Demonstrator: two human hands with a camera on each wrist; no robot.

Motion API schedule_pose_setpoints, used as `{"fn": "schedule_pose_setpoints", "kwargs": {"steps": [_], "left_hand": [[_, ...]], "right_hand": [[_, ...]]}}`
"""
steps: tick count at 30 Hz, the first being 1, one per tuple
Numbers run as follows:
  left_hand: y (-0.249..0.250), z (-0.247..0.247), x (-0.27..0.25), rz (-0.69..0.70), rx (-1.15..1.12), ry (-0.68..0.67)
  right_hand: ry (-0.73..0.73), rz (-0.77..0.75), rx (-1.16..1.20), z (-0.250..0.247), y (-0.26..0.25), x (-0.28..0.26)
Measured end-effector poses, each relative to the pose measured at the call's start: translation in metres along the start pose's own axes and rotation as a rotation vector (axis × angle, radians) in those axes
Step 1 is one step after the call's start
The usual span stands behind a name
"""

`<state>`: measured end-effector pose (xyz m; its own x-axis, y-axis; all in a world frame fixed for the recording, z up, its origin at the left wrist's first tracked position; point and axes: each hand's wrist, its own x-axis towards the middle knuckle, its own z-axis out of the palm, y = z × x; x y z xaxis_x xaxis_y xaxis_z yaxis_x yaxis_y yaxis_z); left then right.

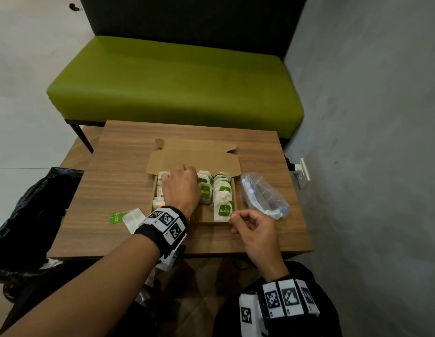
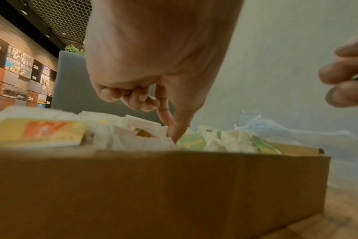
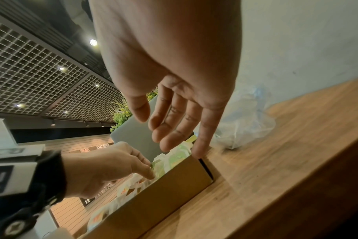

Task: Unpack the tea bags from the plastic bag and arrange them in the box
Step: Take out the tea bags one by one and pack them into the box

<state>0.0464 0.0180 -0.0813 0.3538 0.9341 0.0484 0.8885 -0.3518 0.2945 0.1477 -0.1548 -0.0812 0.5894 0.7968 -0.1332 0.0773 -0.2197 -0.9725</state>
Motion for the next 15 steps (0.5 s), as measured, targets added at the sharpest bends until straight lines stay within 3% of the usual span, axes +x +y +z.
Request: {"fn": "schedule_pose_setpoints", "kwargs": {"steps": [4, 7, 12, 15], "left_hand": [[-0.012, -0.023, -0.008, -0.053, -0.198, -0.005], [-0.048, -0.042, -0.022, -0.152, -0.295, -0.077], [-0.121, -0.049, -0.055, -0.254, -0.175, -0.160], [-0.135, -0.040, -0.073, -0.193, -0.108, -0.198]], "right_hand": [[-0.010, 0.001, -0.012, 0.003, -0.004, 0.000], [-0.035, 0.004, -0.020, 0.008, -0.008, 0.000], [-0.098, 0.040, -0.031, 0.027, -0.013, -0.006], [-0.125, 0.032, -0.069, 0.042, -0.012, -0.014]]}}
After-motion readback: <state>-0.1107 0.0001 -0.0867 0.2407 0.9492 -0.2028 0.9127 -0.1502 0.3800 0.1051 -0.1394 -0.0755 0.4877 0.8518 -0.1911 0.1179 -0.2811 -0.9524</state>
